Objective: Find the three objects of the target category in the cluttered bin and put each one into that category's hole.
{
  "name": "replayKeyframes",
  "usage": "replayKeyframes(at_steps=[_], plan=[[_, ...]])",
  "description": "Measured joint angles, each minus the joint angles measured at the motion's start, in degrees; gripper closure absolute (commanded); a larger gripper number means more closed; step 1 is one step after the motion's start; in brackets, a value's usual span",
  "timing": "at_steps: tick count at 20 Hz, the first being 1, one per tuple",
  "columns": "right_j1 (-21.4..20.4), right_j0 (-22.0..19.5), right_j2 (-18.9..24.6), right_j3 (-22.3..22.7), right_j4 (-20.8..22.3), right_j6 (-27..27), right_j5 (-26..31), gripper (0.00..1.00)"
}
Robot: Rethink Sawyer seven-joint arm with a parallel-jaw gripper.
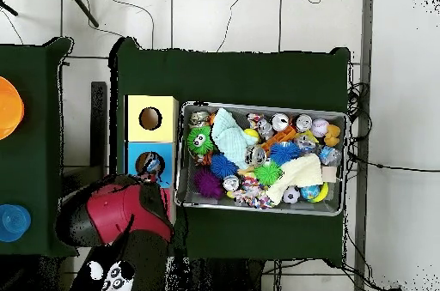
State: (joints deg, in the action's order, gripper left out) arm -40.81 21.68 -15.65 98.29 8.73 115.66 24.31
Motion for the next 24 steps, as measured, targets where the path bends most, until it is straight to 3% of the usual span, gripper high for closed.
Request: replayKeyframes(at_steps=[24], plan=[[1.1,0.5,-0.9,-0.7,-1.6,0.0,-0.1,1.0]])
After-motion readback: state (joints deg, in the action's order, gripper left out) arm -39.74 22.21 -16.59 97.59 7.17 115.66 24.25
